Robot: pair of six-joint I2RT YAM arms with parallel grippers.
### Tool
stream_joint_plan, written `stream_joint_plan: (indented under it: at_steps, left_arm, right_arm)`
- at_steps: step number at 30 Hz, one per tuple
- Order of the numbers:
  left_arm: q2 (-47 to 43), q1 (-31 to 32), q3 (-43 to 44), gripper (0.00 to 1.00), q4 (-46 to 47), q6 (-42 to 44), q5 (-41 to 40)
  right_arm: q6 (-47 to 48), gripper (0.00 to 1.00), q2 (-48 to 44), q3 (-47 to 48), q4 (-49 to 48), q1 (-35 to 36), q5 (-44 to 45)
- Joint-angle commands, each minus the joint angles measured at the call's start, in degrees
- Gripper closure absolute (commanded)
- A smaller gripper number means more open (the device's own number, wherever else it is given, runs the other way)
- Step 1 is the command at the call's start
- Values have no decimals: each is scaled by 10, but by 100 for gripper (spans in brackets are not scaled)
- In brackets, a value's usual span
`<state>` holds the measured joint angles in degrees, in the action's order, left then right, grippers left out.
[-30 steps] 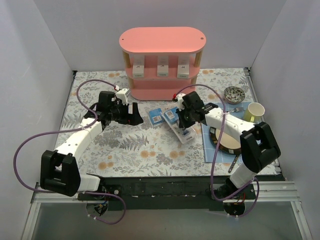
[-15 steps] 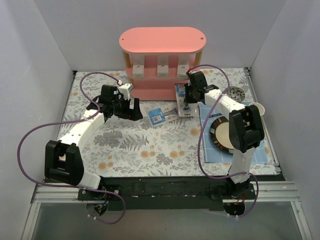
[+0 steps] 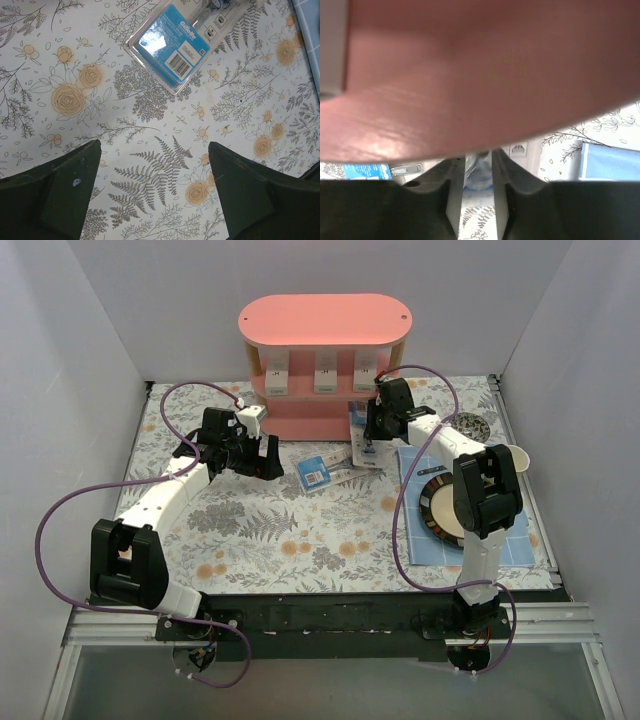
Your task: Place and organize the shaving razors onto the shelf
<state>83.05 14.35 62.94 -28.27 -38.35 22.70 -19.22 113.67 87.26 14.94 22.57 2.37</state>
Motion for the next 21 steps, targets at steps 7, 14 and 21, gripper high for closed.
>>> stream_joint_plan:
  at_steps: [7,14,21]
  left_arm:
    - [-14,-3,3,12,15,-3,9]
    - [-20,-3,-4,12,23,-13,23]
    - [-25,-3,14,12,33,-7,35]
  right_arm:
    - [17,50,-50,0,-2,-1,-5]
    - [22,45,-103,-26,6,-1,-19]
    - [53,44,-158,-89,17,-1,-19]
